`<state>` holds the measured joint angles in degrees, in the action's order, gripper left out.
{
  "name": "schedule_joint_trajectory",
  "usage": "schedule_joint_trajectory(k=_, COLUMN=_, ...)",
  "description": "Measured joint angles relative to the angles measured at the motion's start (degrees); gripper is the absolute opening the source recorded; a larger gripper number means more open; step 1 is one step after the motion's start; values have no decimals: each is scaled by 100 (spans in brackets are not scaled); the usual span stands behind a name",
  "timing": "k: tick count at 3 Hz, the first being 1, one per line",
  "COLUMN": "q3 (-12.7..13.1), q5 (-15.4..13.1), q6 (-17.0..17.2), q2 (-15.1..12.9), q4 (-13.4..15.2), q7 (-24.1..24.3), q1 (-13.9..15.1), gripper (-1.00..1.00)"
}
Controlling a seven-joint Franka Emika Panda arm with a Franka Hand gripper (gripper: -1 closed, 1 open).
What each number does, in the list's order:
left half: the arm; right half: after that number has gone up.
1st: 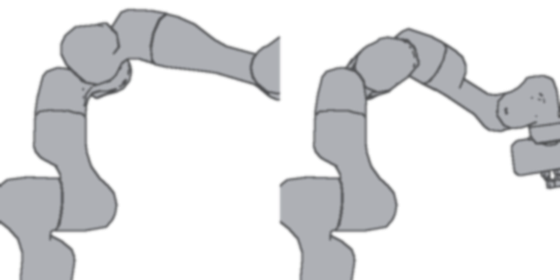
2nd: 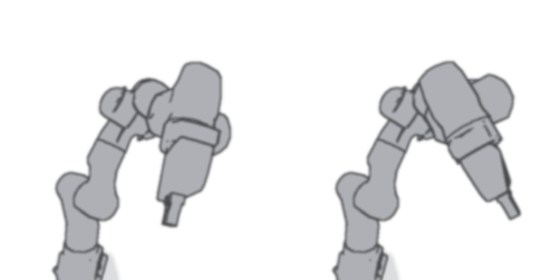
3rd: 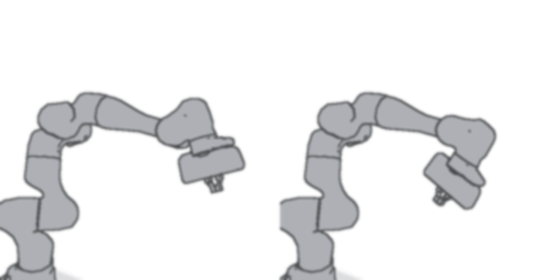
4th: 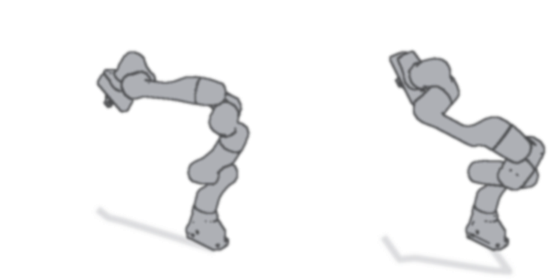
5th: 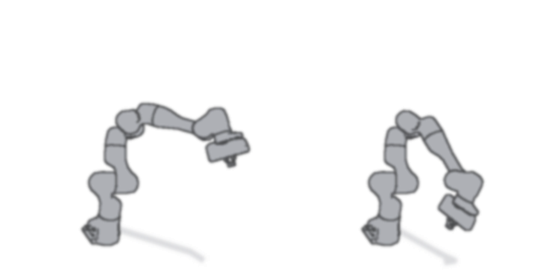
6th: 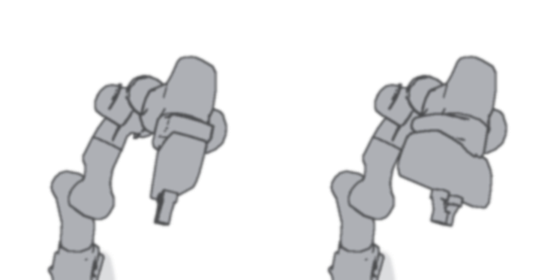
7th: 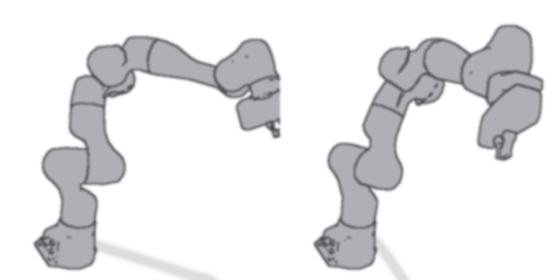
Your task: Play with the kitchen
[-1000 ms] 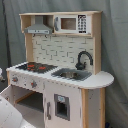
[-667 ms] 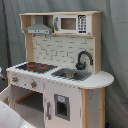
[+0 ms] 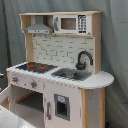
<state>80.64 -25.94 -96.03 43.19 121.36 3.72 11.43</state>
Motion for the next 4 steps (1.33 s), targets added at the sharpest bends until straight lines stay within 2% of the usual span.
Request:
schedule_joint_trajectory(k=1, q3=347, q5=-641, q6=99, q2=92, q4=-68, q7=-120, q1=122, gripper=100)
schedule_joint_trajectory(k=2, q3=645, q5=-1108, q6=131, q2=150, q4=-145, q7=-233, q1=261, gripper=100)
schedule_joint_trajectory(k=4, q3=1417, q5=-2154, q6=5, q2=274, q4=-386, q7=-619, q1=800, gripper=100)
